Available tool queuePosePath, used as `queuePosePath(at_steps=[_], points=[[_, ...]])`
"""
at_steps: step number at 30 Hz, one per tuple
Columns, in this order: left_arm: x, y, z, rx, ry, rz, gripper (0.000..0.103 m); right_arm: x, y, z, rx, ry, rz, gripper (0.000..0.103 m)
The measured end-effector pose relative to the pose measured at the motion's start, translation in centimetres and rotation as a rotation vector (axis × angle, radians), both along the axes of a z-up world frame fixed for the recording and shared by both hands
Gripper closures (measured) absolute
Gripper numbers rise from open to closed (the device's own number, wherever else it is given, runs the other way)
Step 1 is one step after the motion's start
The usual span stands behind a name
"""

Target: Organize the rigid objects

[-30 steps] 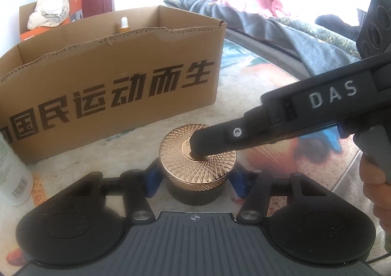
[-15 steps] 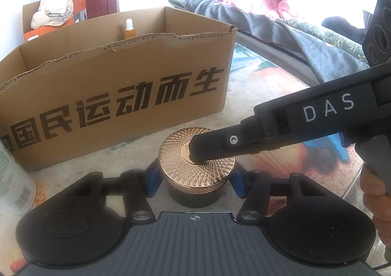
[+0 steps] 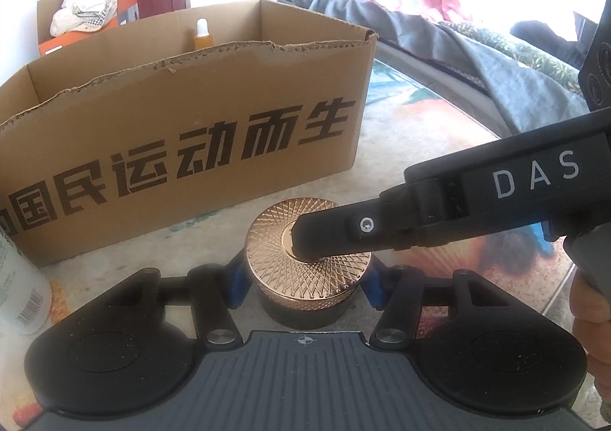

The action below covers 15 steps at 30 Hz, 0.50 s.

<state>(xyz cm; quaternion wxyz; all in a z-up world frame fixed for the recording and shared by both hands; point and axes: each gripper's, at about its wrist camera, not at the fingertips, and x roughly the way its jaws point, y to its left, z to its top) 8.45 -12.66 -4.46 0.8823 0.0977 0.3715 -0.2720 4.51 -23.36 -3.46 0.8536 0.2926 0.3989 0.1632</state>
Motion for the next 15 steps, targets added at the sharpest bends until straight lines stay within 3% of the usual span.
queuePosePath(at_steps=[15], points=[[0.05, -0.12, -0.08, 0.002, 0.002, 0.007, 0.047, 0.00, 0.41, 0.09, -0.019, -0.013, 0.008, 0.060]])
